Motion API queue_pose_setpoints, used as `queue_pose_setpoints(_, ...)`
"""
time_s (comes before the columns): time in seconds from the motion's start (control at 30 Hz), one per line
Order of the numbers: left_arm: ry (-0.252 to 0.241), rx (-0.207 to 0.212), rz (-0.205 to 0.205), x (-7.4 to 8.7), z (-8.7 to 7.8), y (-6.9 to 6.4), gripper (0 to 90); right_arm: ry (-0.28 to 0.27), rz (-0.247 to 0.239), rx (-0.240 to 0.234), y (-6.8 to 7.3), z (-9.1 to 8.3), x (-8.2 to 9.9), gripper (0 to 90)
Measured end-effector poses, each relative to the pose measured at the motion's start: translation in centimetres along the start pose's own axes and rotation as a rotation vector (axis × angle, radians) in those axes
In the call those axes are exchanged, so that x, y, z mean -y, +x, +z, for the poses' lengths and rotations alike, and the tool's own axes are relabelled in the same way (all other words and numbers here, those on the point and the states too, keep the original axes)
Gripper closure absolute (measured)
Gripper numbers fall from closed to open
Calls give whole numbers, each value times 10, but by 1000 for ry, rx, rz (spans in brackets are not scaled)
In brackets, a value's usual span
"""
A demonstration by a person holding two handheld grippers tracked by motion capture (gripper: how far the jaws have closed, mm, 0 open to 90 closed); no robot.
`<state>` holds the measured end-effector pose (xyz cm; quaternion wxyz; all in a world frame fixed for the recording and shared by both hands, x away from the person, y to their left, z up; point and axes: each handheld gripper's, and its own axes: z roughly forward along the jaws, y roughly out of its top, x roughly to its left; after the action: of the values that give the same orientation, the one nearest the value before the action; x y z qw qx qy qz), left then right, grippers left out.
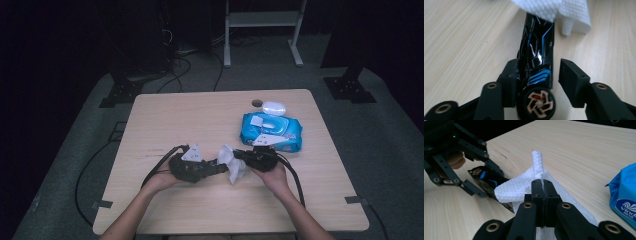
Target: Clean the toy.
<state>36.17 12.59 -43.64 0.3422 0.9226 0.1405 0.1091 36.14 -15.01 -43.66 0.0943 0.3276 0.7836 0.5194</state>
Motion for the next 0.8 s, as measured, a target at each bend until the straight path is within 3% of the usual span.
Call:
queue_pose_setpoints(0.23, 23, -17, 14, -16, 10, 1, 441, 2, 7, 9, -3, -1, 3, 886)
queue_pose_setpoints(0.33, 25, -51, 37, -17, 9, 0, 535, 3, 20, 18, -7, -3, 5, 886)
queue_pose_setpoints(0.47, 21, -38, 20, -14, 7, 2, 554, 19, 20, 10, -5, 2, 7, 887)
queue_pose_setpoints(0.8, 39, -26, 29, -19, 9, 1, 464, 37, 5, -48, 8, 17, 6, 887)
